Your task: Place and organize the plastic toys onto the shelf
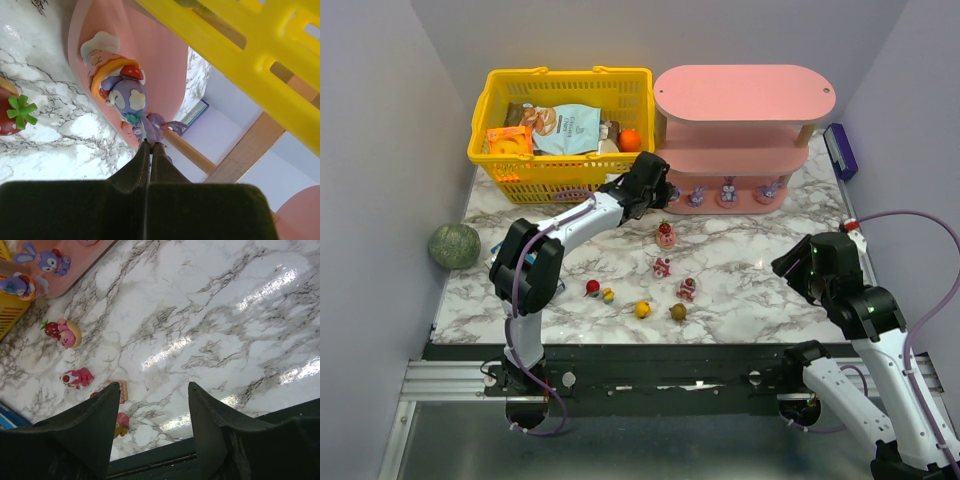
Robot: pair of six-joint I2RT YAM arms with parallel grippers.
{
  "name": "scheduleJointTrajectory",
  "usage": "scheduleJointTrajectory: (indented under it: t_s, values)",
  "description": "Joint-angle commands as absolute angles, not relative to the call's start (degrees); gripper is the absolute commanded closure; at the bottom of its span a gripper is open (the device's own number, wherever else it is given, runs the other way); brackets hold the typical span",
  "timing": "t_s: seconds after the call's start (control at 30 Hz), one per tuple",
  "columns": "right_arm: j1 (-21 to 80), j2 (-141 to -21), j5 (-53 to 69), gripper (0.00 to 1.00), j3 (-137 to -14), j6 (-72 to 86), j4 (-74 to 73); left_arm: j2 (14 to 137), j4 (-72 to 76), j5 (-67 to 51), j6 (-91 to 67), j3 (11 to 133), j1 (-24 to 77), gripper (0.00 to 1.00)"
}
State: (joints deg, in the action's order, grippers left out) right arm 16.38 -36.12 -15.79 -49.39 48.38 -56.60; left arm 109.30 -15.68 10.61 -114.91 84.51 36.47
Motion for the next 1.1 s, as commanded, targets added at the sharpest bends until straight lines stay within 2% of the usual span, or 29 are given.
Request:
scheduleJointTrajectory:
  t_s: [0.0,0.43,0.6,0.7,0.8,1.07]
  values:
    - [16.00,-36.30,-17.49,0.36,-48.78,48.08,-56.16,107.84,-11.34,10.73,-131.92,82.18,35.60,1.00]
    - [16.00,-36.12,-17.67,0.36,-48.52,48.16,-56.16,109.69,-4.66,7.03,-134.12,79.28,35.60,0.98]
    - [16.00,-36.30,-17.49,0.36,-48.52,48.16,-56.07,109.16,-4.83,7.03,-134.38,79.10,35.60,0.91]
    - [16.00,-36.21,-17.40,0.36,-48.34,48.16,-56.07,108.90,-5.27,7.38,-134.38,79.19,35.60,0.89]
    - [16.00,-36.12,-17.49,0.36,-48.34,48.25,-55.99,108.37,-6.24,8.26,-134.21,79.63,35.60,0.99]
    - [16.00,-36.12,-17.40,0.36,-48.25,48.25,-55.99,107.23,-6.86,8.88,-134.21,79.72,35.60,1.00]
